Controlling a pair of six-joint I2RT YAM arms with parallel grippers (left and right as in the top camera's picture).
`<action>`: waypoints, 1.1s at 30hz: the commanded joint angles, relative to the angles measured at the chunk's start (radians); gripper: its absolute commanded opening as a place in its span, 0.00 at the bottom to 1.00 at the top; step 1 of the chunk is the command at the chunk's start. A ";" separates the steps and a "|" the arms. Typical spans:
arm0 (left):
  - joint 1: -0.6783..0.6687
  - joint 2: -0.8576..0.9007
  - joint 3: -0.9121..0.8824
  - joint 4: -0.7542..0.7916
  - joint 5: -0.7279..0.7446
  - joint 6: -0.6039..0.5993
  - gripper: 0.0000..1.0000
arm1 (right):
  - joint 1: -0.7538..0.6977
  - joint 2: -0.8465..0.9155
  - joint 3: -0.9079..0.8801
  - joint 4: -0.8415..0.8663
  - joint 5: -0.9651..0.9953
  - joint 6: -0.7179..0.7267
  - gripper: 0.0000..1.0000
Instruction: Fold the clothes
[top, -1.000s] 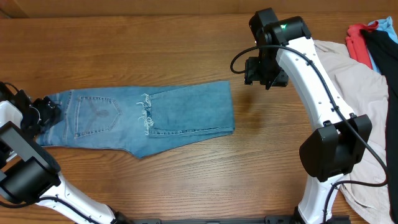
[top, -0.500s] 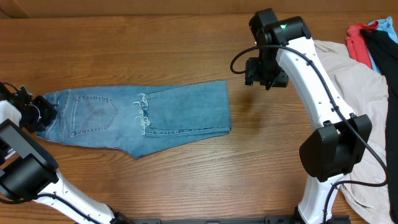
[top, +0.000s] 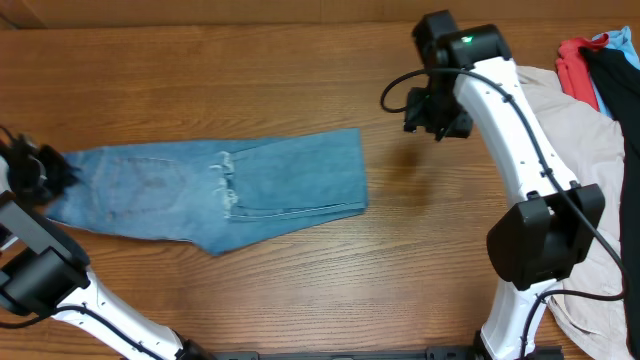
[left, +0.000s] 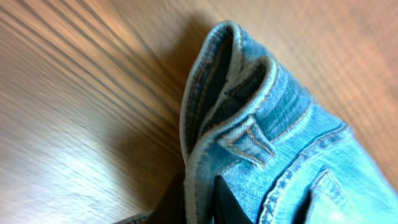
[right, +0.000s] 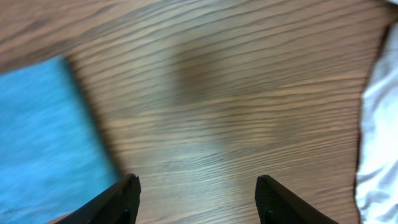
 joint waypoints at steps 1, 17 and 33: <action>0.038 -0.056 0.196 -0.050 -0.059 -0.030 0.04 | -0.059 -0.005 0.009 0.004 0.021 0.009 0.63; -0.272 -0.057 0.637 -0.439 0.159 -0.030 0.04 | -0.106 -0.005 0.009 -0.025 0.014 -0.028 0.65; -0.725 -0.053 0.624 -0.583 -0.148 -0.102 0.04 | -0.105 -0.005 0.009 -0.031 0.006 -0.038 0.67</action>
